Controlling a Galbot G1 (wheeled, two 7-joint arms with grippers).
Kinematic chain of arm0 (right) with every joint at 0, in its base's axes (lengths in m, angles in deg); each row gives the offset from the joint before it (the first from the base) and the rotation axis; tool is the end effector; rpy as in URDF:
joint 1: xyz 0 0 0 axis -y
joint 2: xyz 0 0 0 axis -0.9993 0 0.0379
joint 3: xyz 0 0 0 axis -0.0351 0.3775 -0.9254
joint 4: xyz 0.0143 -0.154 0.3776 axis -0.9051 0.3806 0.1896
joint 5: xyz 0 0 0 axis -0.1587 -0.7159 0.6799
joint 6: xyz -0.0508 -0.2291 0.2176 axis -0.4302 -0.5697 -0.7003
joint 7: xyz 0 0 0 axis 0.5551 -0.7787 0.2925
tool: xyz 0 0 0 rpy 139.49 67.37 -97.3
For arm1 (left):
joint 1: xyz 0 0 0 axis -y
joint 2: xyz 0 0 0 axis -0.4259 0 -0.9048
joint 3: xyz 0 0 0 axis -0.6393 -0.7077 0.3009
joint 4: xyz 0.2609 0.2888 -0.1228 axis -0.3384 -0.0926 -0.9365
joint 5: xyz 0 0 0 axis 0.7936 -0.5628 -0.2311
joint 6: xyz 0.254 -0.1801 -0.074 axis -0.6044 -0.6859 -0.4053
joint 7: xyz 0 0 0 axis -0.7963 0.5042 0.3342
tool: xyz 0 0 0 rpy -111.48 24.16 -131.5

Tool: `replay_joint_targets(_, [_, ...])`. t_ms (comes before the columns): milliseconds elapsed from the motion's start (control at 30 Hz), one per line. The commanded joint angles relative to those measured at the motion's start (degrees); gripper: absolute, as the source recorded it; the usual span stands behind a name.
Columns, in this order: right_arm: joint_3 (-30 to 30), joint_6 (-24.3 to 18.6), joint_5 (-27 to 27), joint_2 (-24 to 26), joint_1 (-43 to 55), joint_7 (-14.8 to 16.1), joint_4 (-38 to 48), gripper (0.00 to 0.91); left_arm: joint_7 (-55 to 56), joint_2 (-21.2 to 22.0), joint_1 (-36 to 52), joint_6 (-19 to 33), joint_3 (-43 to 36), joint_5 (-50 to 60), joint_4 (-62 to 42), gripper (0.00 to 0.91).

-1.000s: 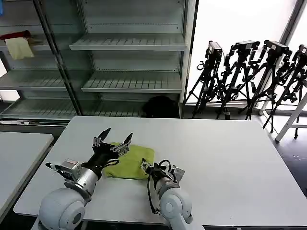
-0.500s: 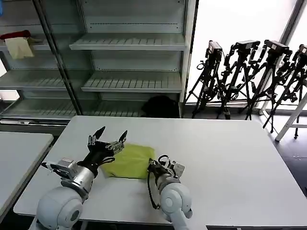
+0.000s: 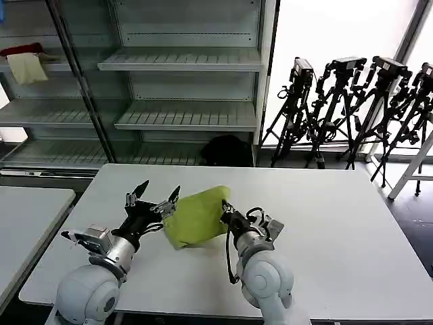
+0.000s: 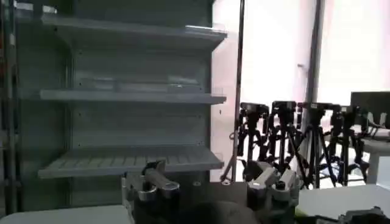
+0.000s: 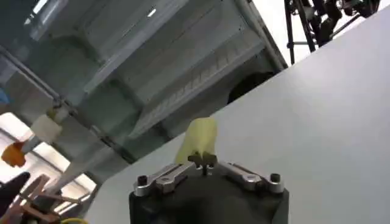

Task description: Fold and organize the clothes.

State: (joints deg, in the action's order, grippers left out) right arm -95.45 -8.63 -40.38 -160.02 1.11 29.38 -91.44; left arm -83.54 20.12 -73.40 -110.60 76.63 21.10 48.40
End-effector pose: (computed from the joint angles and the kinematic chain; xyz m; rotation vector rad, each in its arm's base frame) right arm 0.2625 0.1009 -0.2586 0.2590 -2.5944 -0.8726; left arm 0.2175 0.0655 -0.2370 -0.4347 -3.0386 0.0400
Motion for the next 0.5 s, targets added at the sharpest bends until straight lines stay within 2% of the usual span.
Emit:
replay_joint_targets(33, [-4.1, 0.0, -2.7, 5.3, -4.8, 3.1, -2.3, 0.000, -0.5, 0.5, -0.2, 0.2, -0.6, 2.1, -0.8, 0.907])
replay_joint_targets(200, [-5.7, 0.0, -8.2, 6.6, -4.8, 5.8, -0.2, 0.010, -0.7, 0.9, -0.2, 0.2, -1.1, 2.6, -1.4, 0.907])
replay_joint_targets(233, [-5.7, 0.0, -8.4, 6.8, -4.8, 5.9, -0.2, 0.121, -0.7, 1.0, -0.2, 0.2, -1.1, 2.7, -1.5, 0.907])
replay_joint_targets(267, [-6.0, 0.0, -9.6, 7.6, -4.4, 6.3, 0.5, 0.907, -0.7, 1.1, -0.2, 0.2, -1.2, 2.7, -1.7, 0.907])
replay_joint_targets(367, [-6.6, 0.0, -12.5, 8.2, -3.9, 7.7, 1.9, 0.907, -0.7, 1.3, -0.4, 0.3, -1.1, 2.8, -2.2, 0.907])
replay_joint_targets(500, [-7.1, 0.0, -13.2, 8.8, -3.6, 8.2, 2.9, 0.907, -0.8, 1.3, -0.7, 0.6, -0.9, 2.7, -2.5, 0.907])
